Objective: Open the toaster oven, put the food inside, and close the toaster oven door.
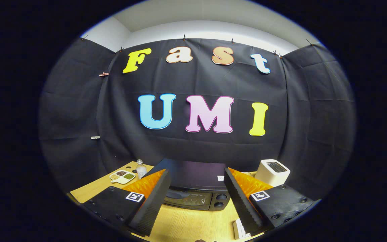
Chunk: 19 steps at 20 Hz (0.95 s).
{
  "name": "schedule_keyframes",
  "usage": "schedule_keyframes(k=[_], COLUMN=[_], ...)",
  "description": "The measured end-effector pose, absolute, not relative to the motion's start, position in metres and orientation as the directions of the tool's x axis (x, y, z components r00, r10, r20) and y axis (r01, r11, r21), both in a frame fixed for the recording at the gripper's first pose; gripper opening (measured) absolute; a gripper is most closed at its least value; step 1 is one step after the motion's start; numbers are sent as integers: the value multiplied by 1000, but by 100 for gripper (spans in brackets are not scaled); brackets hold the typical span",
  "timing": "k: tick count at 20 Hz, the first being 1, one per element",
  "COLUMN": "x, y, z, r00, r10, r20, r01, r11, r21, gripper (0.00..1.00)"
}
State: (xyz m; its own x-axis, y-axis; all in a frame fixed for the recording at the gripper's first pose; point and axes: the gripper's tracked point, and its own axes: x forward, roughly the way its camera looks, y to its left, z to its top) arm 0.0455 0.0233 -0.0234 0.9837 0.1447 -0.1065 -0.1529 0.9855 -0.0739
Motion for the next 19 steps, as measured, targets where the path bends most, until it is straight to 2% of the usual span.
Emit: schedule_keyframes(k=[19], x=[35], y=[41], z=[-2], r00=[976], r10=[204], r20=[-81], r01=[-209], r11=[977], r21=[-53], gripper=[99])
